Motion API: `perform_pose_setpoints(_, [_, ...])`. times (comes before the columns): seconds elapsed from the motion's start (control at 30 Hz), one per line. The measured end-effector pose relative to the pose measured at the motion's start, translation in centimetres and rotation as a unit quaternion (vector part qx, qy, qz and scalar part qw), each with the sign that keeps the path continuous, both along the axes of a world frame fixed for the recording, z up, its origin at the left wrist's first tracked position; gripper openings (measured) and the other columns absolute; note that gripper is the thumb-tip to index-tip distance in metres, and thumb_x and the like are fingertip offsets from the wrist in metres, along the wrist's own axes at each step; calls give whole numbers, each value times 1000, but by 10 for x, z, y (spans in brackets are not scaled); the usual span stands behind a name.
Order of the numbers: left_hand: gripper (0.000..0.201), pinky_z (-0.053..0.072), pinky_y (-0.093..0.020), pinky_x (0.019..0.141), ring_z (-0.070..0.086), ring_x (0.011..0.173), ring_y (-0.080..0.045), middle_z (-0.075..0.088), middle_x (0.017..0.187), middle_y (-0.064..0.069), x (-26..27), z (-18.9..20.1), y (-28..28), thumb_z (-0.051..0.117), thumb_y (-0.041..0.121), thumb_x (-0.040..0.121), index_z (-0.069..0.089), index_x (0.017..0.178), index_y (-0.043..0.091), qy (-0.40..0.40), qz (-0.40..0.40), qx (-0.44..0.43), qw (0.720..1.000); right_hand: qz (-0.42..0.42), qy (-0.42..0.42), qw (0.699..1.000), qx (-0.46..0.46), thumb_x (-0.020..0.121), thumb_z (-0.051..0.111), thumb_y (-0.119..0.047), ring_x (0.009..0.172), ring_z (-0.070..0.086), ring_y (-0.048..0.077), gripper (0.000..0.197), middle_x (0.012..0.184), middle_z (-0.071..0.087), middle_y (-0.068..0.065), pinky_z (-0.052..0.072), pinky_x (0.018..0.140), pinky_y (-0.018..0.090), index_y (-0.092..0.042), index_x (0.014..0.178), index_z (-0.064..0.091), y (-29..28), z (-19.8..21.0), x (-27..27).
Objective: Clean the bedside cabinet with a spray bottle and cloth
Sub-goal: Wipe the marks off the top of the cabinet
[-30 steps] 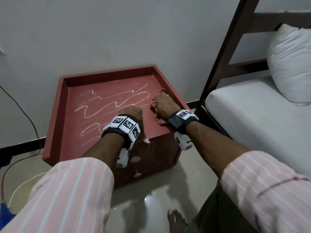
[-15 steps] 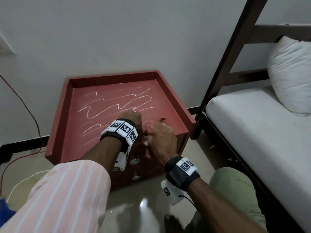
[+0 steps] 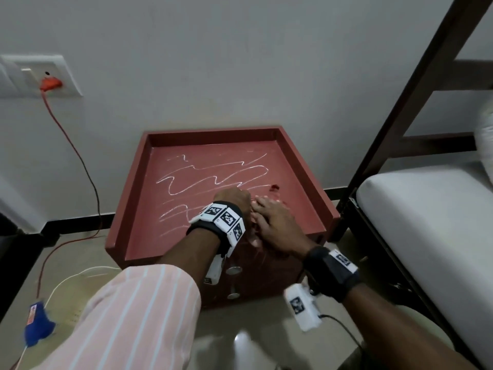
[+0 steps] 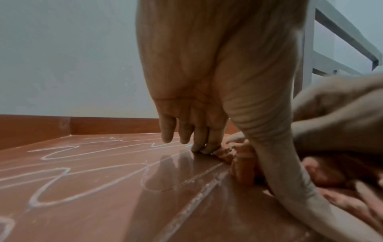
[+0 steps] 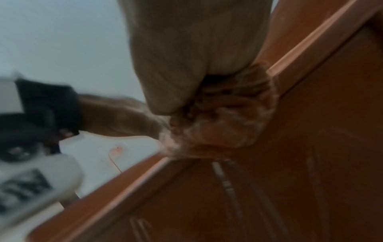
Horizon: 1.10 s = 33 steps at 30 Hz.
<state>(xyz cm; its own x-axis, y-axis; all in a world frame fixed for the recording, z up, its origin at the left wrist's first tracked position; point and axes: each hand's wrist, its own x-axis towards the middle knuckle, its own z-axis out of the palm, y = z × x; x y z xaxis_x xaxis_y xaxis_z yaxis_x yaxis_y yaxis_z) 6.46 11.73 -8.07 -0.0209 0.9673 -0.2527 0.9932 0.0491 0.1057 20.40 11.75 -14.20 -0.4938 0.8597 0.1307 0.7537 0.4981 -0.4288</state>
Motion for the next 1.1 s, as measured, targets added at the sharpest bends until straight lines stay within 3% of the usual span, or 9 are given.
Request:
perform_pose_setpoints(0.1, [80,56,-35,87,67,99,-26,71,105,-3,0,1,-3,89,61,35,70,99,18,15,-6,-18,1000,-31,-48,998,18,103,38,-41,148,19,25,41,156,35,-3,10,121,51,-32,142,48,37,-3,28])
perform_pose_setpoints(0.2, [93,55,-37,88,65,100,-27,70,106,-2,-1,3,-6,87,67,22,69,100,19,12,-2,-27,1000,-159,-60,985,-23,102,39,-39,145,25,31,42,153,38,13,19,121,48,-19,136,55,62,9,13])
perform_pose_setpoints(0.33, [79,53,-38,93,63,106,-28,68,114,-4,-2,1,-5,89,55,46,65,109,15,9,-9,-7,1000,-52,-66,996,-16,103,37,-39,149,16,29,49,159,24,12,10,123,49,-14,145,40,13,1,-19])
perform_pose_setpoints(0.43, [90,54,-40,91,63,99,-29,66,107,-4,-6,-2,-5,88,64,35,62,107,15,1,-6,-13,1000,22,-48,999,-10,103,43,-33,149,19,24,43,159,28,4,17,121,46,-19,144,45,7,3,12])
perform_pose_setpoints(0.6, [91,54,-39,89,63,96,-29,65,104,-3,-5,-2,-7,87,67,29,60,99,15,-8,-3,-38,999,-193,-21,981,8,92,62,-23,101,65,25,19,112,69,9,50,86,28,-10,103,71,62,17,9])
perform_pose_setpoints(0.73, [87,55,-39,91,65,99,-29,69,108,-5,-4,-1,-7,90,61,35,63,104,14,-13,-4,-22,1000,-119,26,992,23,89,58,-19,81,65,17,17,99,72,6,52,83,34,-12,96,72,35,12,-32])
perform_pose_setpoints(0.87, [113,51,-43,97,61,109,-31,65,120,-6,-11,-4,-8,85,71,26,56,120,14,-15,-8,-29,999,22,-16,999,38,98,51,-32,135,44,20,30,145,52,0,36,112,44,-22,122,66,14,2,17])
perform_pose_setpoints(0.97, [134,48,-45,101,58,118,-32,60,130,-8,-12,-4,-6,82,74,19,50,133,12,2,-13,-50,999,-74,-58,995,28,99,48,-34,139,38,27,31,142,53,3,33,114,47,-21,121,65,50,6,39])
perform_pose_setpoints(1.1, [107,54,-43,92,63,103,-31,67,112,-5,-7,4,-9,86,69,17,63,108,16,22,-25,-50,998,-140,-105,985,8,96,29,-50,130,45,32,55,133,56,14,35,114,50,-13,121,61,54,5,-8])
